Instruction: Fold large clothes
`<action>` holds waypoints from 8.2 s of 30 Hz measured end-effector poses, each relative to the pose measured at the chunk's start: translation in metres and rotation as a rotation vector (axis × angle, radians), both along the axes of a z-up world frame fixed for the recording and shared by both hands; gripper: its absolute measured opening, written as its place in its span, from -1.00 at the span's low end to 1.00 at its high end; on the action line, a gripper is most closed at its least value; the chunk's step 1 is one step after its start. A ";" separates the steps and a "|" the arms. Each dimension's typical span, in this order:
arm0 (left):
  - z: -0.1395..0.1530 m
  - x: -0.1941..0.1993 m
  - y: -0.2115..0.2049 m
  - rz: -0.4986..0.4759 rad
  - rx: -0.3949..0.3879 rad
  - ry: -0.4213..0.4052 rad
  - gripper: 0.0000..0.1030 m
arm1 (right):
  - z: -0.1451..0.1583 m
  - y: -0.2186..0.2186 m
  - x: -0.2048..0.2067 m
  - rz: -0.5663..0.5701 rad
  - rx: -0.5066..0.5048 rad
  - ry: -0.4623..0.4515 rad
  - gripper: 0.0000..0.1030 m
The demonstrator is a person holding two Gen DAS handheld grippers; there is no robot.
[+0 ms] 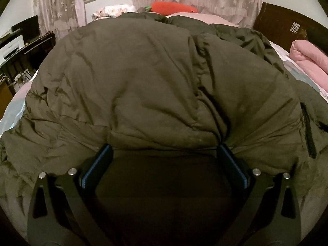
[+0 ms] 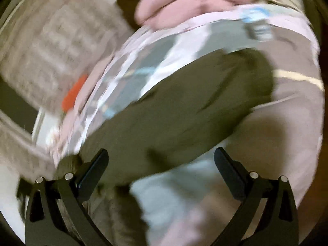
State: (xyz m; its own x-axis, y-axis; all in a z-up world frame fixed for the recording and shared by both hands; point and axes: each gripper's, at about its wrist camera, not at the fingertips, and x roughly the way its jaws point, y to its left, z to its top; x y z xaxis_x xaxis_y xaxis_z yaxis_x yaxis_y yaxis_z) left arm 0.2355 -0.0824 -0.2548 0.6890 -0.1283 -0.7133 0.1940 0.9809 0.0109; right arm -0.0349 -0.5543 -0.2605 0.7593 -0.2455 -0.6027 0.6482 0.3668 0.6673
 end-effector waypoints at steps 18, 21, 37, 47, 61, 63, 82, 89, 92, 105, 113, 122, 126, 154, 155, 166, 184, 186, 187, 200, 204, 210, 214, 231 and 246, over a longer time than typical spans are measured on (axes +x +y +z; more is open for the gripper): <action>-0.004 -0.005 0.017 -0.011 -0.082 -0.010 0.96 | -0.027 -0.063 0.074 -0.109 -0.061 -0.021 -0.58; -0.004 -0.006 0.017 -0.011 -0.092 -0.010 0.96 | -0.020 -0.055 0.075 -0.085 -0.102 0.008 -0.68; 0.004 -0.007 0.024 -0.024 -0.159 0.011 0.96 | 0.187 0.189 0.155 0.594 -0.578 -0.275 -0.69; 0.066 -0.082 0.172 0.001 -0.383 -0.024 0.96 | 0.116 0.400 0.220 1.140 -0.479 -0.194 -0.69; 0.006 -0.082 0.190 0.119 -0.160 0.053 0.96 | 0.060 0.453 0.198 1.483 -0.199 0.017 0.90; 0.006 -0.082 0.194 0.115 -0.185 0.056 0.96 | 0.099 0.456 0.167 1.522 -0.343 -0.091 0.90; 0.003 -0.079 0.212 0.121 -0.225 0.062 0.96 | -0.039 0.188 0.235 0.549 -0.362 0.328 0.97; 0.009 -0.072 0.201 0.191 -0.120 0.073 0.96 | -0.040 0.180 0.233 0.533 -0.390 0.319 0.97; 0.041 -0.074 0.192 0.435 0.028 0.013 0.96 | -0.041 0.182 0.230 0.535 -0.379 0.304 0.97; 0.136 -0.076 -0.005 0.239 -0.089 -0.238 0.96 | -0.043 0.189 0.220 0.543 -0.345 0.253 0.97; 0.008 -0.016 0.015 0.128 -0.107 0.017 0.96 | -0.044 0.186 0.219 0.547 -0.335 0.217 0.97; 0.005 -0.020 0.012 0.122 -0.125 0.011 0.96 | -0.045 0.184 0.222 0.546 -0.344 0.229 0.97; 0.004 -0.019 0.012 0.120 -0.131 0.013 0.96 | -0.046 0.183 0.223 0.547 -0.346 0.233 0.97; 0.058 -0.162 0.082 0.083 -0.107 -0.227 0.96 | 0.012 0.221 0.071 0.690 -0.129 -0.052 0.97; 0.062 -0.166 0.096 0.125 -0.116 -0.209 0.96 | 0.009 0.223 0.061 0.691 -0.081 -0.072 0.97; 0.019 -0.252 0.206 0.272 -0.473 0.052 0.96 | -0.012 0.258 -0.019 0.834 0.065 -0.048 0.97; -0.012 -0.246 0.236 0.224 -0.946 0.113 0.96 | -0.036 0.292 -0.029 0.962 0.126 -0.001 0.97; -0.010 -0.244 0.234 0.208 -0.949 0.111 0.96 | -0.039 0.292 -0.028 0.962 0.128 0.001 0.97; -0.009 -0.243 0.232 0.207 -0.946 0.113 0.96 | -0.040 0.290 -0.028 0.957 0.149 -0.005 0.97; -0.006 -0.238 0.225 0.193 -0.899 0.133 0.96 | -0.036 0.304 -0.019 1.028 0.192 -0.027 0.97; 0.011 -0.236 0.200 0.103 -0.723 0.263 0.96 | 0.007 0.324 -0.021 1.191 -0.001 -0.047 0.97; 0.088 -0.258 0.172 -0.009 -0.352 -0.009 0.96 | 0.063 0.348 0.014 1.161 -0.519 0.057 0.97; 0.098 -0.207 0.171 0.090 -0.170 -0.101 0.96 | 0.044 0.346 0.062 1.031 -0.663 0.275 0.97; 0.043 -0.172 0.228 0.223 0.185 -0.061 0.96 | 0.012 0.223 0.028 0.776 -0.712 0.400 0.97; 0.048 -0.182 0.265 0.319 -0.125 0.084 0.96 | 0.020 0.193 -0.003 0.612 -0.534 0.306 0.97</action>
